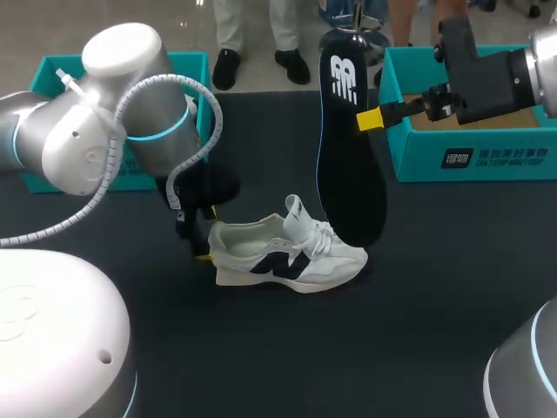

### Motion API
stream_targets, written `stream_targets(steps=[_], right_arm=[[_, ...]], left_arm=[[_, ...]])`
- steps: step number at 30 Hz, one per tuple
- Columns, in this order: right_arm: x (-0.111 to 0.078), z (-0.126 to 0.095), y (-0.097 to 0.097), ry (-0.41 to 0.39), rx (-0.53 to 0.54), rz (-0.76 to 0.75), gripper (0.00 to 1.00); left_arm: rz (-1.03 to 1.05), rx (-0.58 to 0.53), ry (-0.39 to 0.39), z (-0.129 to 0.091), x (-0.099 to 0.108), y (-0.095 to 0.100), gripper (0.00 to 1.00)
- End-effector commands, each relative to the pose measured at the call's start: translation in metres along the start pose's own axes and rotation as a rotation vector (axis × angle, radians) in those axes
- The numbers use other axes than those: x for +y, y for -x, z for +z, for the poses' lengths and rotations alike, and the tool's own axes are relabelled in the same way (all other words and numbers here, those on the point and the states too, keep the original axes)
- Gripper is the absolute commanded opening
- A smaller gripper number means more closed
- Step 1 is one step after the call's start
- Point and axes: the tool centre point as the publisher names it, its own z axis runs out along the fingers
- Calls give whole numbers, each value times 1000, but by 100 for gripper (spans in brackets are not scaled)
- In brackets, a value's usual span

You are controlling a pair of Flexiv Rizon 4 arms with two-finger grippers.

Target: Take the shoe out of the shoebox, open the shoe tongue, remove and reinsert the insole, then place the shoe into the shoebox

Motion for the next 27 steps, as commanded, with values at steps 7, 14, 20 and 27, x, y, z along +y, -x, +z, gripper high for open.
stream_targets(steps=[7,14,20,27], right_arm=[[2,3,1,-2,0,1,0],[2,3,1,-2,0,1,0],[2,3,1,-2,0,1,0],[2,3,1,-2,0,1,0]], left_arm=[[4,-15,54,-15,-7,0,100],[35,-22,65,-21,-13,1,100],[44,-24,75,-21,-14,0,100],[44,-24,75,-21,-14,0,100]])
